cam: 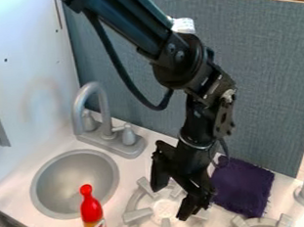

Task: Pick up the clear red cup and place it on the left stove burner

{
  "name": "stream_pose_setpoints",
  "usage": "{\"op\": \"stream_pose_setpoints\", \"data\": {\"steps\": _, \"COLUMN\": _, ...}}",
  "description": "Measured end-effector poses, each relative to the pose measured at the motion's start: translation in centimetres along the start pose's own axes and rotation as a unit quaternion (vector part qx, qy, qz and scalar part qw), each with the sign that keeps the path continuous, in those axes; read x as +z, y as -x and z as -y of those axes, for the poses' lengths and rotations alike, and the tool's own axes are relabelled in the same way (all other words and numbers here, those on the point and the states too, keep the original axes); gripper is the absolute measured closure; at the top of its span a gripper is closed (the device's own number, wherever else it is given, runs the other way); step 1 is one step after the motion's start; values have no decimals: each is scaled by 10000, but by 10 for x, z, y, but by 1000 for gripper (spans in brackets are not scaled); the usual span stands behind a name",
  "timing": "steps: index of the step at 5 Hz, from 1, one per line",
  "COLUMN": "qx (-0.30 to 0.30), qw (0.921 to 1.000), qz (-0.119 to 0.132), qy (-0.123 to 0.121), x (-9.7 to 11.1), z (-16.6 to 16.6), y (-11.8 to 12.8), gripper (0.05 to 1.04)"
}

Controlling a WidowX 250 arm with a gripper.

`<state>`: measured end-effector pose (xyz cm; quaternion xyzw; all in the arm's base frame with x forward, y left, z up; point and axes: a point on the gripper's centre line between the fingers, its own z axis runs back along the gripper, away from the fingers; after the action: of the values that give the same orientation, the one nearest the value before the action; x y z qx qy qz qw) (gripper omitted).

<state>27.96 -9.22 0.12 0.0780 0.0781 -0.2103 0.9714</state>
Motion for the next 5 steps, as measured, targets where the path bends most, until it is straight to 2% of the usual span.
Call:
{"op": "stream_pose_setpoints", "data": {"steps": 1, "qx": -5, "qw": 9999, "qz": -138, "qy": 32, "x": -10, "z": 2, "y": 3, "gripper": 81}}
{"op": "stream_pose_setpoints", "data": {"steps": 2, "qx": -310, "qw": 9993, "qz": -42, "qy": 216, "x": -17, "z": 35, "y": 16, "gripper": 81}}
{"op": "stream_pose_setpoints", "data": {"steps": 3, "qx": -282, "qw": 9992, "qz": 277, "qy": -34, "x": -3, "z": 71, "y": 21, "gripper": 81}}
{"op": "stream_pose_setpoints", "data": {"steps": 4, "qx": -186, "qw": 9980, "qz": 600, "qy": 8, "x": -4, "z": 92, "y": 16, "gripper": 81}}
{"op": "stream_pose_setpoints", "data": {"steps": 5, "qx": -102, "qw": 9990, "qz": 422, "qy": -116, "x": -21, "z": 100, "y": 20, "gripper": 81}}
